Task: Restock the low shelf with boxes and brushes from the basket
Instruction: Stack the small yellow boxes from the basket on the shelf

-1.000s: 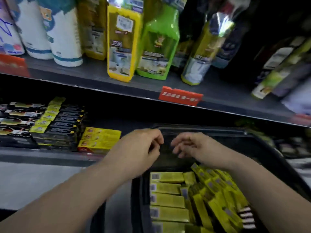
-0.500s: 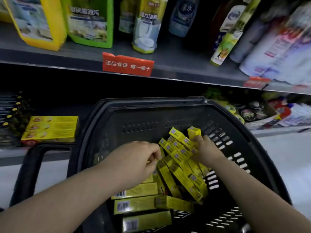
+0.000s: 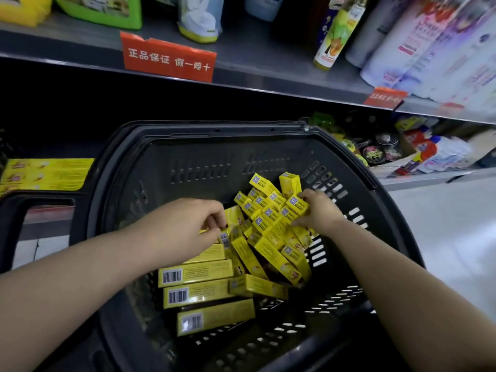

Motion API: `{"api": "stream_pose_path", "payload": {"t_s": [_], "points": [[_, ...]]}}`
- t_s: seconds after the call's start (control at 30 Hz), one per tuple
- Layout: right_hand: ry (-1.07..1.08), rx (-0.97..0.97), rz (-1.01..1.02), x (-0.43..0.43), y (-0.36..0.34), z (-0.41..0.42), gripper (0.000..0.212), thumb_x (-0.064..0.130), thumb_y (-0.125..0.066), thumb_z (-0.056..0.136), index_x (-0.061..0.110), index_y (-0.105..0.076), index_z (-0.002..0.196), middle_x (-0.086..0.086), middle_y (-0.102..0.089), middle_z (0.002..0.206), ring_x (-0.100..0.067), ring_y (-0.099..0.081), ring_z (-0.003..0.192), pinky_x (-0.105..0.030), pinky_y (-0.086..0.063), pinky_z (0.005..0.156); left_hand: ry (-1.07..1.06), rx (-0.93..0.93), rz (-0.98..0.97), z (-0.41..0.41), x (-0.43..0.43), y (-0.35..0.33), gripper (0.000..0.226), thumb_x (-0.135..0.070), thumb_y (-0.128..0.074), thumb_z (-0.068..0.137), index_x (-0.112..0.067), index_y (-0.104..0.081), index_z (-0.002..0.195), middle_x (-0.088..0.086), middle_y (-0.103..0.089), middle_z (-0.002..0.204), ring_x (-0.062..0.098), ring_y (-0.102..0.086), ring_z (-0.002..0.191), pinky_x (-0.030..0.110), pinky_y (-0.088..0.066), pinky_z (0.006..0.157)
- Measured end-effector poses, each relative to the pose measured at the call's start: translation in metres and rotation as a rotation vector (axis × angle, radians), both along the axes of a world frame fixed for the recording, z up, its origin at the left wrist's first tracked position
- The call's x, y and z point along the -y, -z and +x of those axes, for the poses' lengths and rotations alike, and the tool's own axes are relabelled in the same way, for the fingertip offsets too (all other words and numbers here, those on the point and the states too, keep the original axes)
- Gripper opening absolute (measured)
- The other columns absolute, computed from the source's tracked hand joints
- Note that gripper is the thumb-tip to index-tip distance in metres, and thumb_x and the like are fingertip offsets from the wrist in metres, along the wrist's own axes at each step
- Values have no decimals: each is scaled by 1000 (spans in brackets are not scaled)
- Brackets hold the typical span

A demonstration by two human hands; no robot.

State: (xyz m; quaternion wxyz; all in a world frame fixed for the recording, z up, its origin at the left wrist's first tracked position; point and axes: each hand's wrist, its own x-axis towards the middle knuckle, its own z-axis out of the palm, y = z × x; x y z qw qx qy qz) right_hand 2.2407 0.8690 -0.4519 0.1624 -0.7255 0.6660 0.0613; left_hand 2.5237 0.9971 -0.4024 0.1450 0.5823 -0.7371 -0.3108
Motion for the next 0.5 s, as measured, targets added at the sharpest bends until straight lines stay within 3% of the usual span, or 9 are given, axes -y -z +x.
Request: {"api": "stream_pose_path", "payload": {"t_s": [0.13,0.23,0.33,0.43,0.5], "points": [[-142,77,-221,-5,-48,24,40,34,-71,79,21,-60,116,-4,-58,112,-21,-61,91,-27,-47,74,-74,-85,16,1,2,4,16,-27,-54,89,-34,-56,103,-20,-60,96,-2,-55,94,24,-47,84],[-165,240,-335,-18,-82,58,44,39,-68,80,21,-59,120,4,-56,99,-13,-54,88,-26,-42,77,-127,-172,59,1,3,7,37,-35,-56,89,-34,-48,125,-17,-54,121,-1,-50,107,18,-43,85],[-121,527,-171,-40,-93,89,31,36,-64,85,19,-62,112,4,-66,88,-14,-63,81,-26,-49,75,-152,-315,151,-1,3,4,56,-47,-54,85,-35,-37,137,-11,-47,136,3,-48,119,24,-44,94],[-1,803,78,-54,-86,107,25,38,-57,90,15,-65,96,-9,-71,90,-18,-67,80,-25,-56,64,-121,-533,284,-2,0,-3,60,-58,-61,65,-38,-45,120,-9,-67,109,3,-66,91,26,-55,80],[33,938,202,-53,-80,111,31,46,-56,89,17,-66,92,-7,-71,87,-17,-67,78,-22,-54,59,-126,-571,359,-2,-2,-6,67,-56,-71,55,-37,-44,113,-9,-69,98,3,-68,83,24,-56,72]]}}
